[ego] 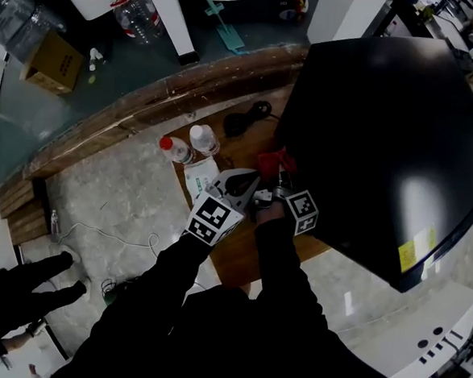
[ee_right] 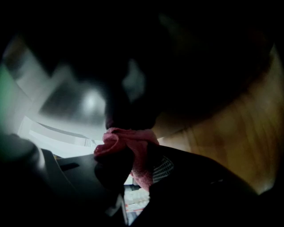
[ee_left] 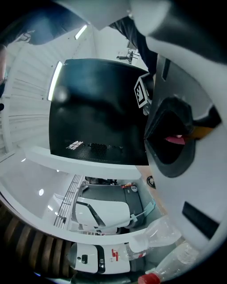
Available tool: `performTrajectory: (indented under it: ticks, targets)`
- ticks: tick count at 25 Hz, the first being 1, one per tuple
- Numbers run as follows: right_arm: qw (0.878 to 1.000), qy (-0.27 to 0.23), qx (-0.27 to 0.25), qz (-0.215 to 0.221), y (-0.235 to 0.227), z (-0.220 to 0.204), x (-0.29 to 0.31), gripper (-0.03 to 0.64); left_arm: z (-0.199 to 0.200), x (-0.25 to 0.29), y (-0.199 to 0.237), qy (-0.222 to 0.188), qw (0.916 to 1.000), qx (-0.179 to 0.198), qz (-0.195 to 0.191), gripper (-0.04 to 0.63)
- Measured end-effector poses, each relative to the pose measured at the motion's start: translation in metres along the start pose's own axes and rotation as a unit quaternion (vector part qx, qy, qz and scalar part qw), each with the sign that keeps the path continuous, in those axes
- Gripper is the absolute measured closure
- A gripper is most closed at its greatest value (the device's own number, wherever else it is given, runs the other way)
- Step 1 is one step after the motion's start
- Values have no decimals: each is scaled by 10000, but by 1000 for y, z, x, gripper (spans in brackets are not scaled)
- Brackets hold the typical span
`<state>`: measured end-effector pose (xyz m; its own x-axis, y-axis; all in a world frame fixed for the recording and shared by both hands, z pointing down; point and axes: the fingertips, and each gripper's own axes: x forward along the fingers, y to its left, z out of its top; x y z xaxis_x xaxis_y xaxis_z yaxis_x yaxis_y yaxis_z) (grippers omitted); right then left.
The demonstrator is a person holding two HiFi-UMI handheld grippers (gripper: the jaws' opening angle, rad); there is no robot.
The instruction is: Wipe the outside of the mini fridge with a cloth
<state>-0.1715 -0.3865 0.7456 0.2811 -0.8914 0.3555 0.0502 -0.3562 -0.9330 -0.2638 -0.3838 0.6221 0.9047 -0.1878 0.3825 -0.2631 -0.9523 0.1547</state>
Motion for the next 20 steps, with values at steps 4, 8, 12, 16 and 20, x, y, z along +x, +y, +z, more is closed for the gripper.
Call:
performTrajectory:
  ticks: [4,8,12,16,20]
  targets:
    - [9998,-28,-75,-171,-21,1,2,526,-7,-16,-5,9,10000,-53,53,589]
    - [9989,77,-442,-163,-31,-3,-4,529,-13,-37,-8,-70,9998,-29,179,589]
    - [9942,457,-939,236,-3,-14,-36,531,-1,-57,-13,-272,9991,-52,311,589]
    - [9821,904,-1392,888,57,-38,-90,529,36,-83,-26,-636,9973,-12,366,589]
    - [9587,1142,-2068,1585,132,-50,-152,529,85,-111,-51,-1132,9925,128,440,589]
